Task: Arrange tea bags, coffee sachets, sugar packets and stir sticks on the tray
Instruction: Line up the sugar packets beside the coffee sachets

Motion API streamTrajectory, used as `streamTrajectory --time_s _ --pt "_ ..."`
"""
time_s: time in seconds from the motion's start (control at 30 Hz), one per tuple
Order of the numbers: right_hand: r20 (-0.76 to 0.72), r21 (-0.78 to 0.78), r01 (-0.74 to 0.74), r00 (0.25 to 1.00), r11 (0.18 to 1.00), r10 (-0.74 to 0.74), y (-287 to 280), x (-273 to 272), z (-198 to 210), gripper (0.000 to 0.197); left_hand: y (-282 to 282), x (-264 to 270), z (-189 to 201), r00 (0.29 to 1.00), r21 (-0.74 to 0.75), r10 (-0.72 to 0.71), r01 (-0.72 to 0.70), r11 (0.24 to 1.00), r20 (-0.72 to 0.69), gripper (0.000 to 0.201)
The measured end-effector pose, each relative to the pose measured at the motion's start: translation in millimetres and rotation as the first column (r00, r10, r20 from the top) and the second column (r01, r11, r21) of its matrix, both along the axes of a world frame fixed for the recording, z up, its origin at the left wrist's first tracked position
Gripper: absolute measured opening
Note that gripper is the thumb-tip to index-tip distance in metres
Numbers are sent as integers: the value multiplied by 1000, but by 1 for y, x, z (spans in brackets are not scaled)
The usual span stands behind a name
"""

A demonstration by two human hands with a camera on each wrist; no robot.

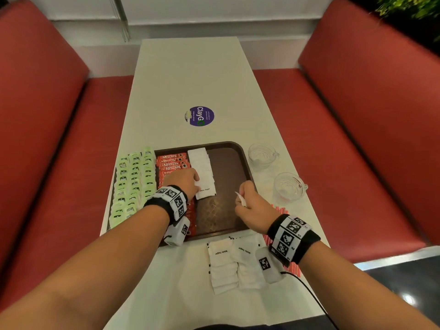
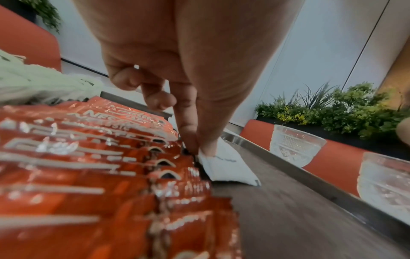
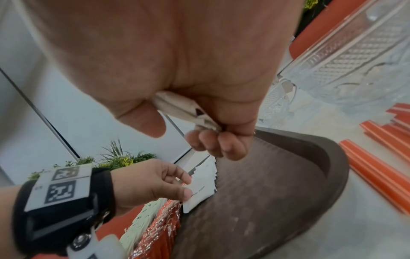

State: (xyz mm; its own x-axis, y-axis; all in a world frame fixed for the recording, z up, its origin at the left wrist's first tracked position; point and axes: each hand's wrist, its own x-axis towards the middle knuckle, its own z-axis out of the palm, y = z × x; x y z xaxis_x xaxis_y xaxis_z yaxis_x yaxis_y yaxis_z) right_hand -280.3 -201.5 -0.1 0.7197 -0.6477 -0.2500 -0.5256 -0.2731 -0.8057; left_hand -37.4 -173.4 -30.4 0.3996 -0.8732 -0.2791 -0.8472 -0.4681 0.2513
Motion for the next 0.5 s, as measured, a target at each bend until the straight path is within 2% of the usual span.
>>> streamTrajectory --time_s 0.13,0.27,0.3,0.4,0.5 --pt "2 50 13 1000 999 -13 -5 1 -3 7 -4 -1 0 995 14 -35 34 999 88 24" --pt "3 94 61 998 994 -61 -7 2 -1 14 -9 -11 7 983 34 -152 150 988 98 8" --pt "-9 87 70 998 994 -69 -7 2 -1 13 -9 -14 7 978 66 -184 179 982 98 10" --pt "-22 -15 61 998 998 -62 -4 -1 0 6 -6 -23 10 968 141 -227 211 967 108 20" --pt "-4 -137 87 996 987 -89 -1 -5 4 6 -1 -29 15 965 107 -227 214 971 131 25"
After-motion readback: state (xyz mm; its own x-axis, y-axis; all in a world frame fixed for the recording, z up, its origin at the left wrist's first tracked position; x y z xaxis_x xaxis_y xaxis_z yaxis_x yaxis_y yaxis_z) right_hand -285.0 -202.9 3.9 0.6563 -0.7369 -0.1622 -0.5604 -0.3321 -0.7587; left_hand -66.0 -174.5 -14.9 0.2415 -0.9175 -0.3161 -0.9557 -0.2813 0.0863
